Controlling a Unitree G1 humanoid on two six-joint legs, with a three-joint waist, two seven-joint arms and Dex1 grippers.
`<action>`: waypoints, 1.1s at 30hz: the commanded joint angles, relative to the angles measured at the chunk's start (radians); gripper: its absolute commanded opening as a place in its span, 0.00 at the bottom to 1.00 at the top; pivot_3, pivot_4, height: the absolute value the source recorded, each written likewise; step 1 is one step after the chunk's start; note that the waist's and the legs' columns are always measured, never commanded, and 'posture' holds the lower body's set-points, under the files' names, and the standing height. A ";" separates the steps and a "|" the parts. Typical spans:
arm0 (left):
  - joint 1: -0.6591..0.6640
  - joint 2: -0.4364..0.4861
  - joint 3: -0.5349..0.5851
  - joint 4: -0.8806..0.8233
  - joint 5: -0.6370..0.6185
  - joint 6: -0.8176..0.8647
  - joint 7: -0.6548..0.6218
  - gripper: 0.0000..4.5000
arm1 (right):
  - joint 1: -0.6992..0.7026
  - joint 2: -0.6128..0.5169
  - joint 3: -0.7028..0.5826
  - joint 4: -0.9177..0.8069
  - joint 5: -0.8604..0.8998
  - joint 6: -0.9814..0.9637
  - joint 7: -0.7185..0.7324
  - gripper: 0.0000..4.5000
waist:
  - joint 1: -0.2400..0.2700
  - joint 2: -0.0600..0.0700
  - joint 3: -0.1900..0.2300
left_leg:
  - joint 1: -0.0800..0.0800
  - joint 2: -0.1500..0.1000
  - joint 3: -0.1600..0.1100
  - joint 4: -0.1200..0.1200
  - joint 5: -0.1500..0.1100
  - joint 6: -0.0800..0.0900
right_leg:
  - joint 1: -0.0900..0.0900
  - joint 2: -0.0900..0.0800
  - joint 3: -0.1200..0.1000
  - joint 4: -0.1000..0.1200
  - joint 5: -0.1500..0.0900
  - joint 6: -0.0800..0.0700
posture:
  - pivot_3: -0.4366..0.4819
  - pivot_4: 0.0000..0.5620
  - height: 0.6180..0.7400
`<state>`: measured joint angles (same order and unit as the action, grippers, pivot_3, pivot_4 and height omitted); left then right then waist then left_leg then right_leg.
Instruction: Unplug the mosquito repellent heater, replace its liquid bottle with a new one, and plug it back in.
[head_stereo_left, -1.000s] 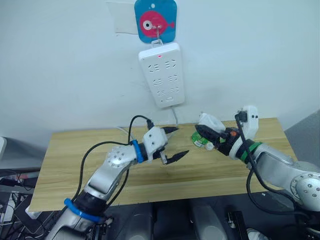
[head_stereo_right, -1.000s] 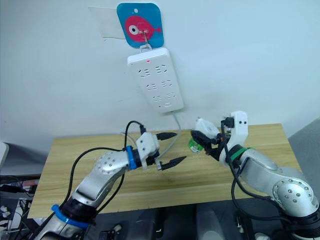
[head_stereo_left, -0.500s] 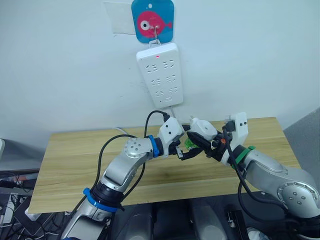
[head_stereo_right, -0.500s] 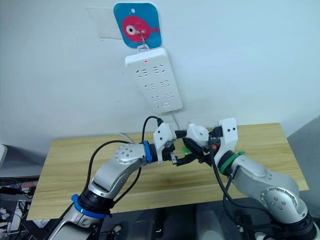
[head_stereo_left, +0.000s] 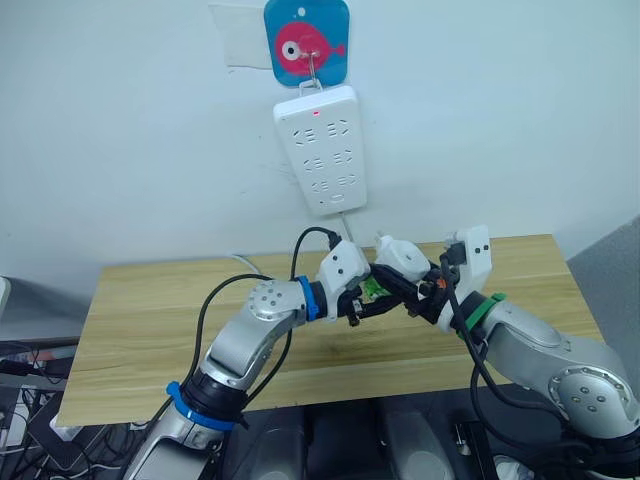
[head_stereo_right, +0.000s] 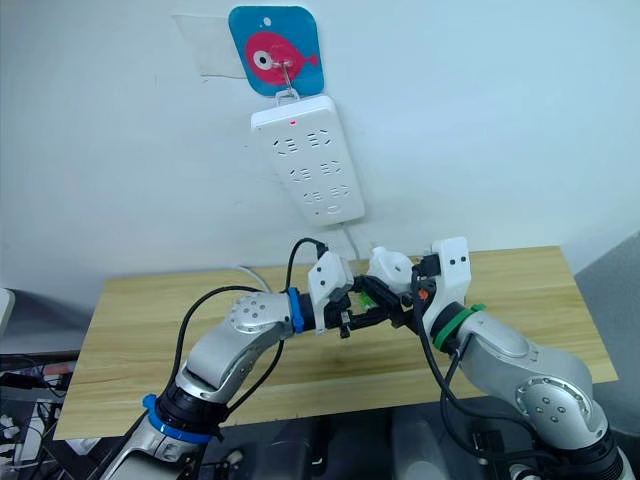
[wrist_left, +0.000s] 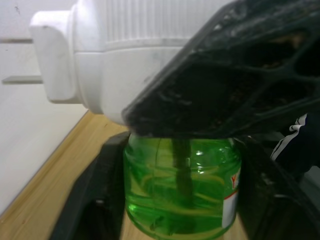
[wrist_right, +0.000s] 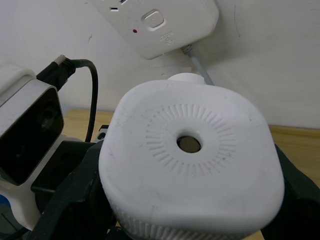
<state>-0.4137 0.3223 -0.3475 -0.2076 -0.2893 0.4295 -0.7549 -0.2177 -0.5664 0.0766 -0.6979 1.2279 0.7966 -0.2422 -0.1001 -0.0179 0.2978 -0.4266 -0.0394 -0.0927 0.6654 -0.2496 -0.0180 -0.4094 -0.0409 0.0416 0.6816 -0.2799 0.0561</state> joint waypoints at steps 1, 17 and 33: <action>0.005 -0.011 0.022 -0.039 -0.003 0.005 0.017 0.51 | -0.004 0.010 -0.017 -0.066 0.001 0.000 0.009 0.71 | 0.000 0.000 0.000 | 0.000 0.000 0.000 0.000 0.000 0.000 | 0.000 0.000 0.000 0.000 0.000 0.000 | 0.28 0.46 1.00; 0.020 -0.114 0.065 -0.051 -0.010 -0.030 0.108 0.51 | 0.018 0.162 -0.023 -0.108 -0.136 -0.054 -0.042 0.99 | 0.000 0.000 -0.002 | 0.000 0.000 0.000 0.000 0.000 -0.001 | 0.000 0.000 0.000 0.001 0.000 0.000 | 0.27 0.46 1.00; 0.037 -0.139 0.059 -0.071 -0.045 -0.018 0.080 0.51 | -0.006 0.240 -0.026 -0.085 -0.206 -0.050 -0.013 0.99 | -0.005 0.000 -0.003 | 0.000 0.000 0.000 0.000 0.000 -0.001 | 0.000 0.000 0.000 0.001 0.000 0.000 | 0.26 0.47 1.00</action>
<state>-0.3803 0.1918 -0.2863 -0.2247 -0.3105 0.4134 -0.6636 -0.2175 -0.3309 0.0605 -0.7563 1.0307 0.7579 -0.2674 -0.1051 -0.0174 0.2952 -0.4265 -0.0398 -0.0924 0.6655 -0.2491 -0.0187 -0.4094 -0.0408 0.0416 0.6822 -0.2798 0.0561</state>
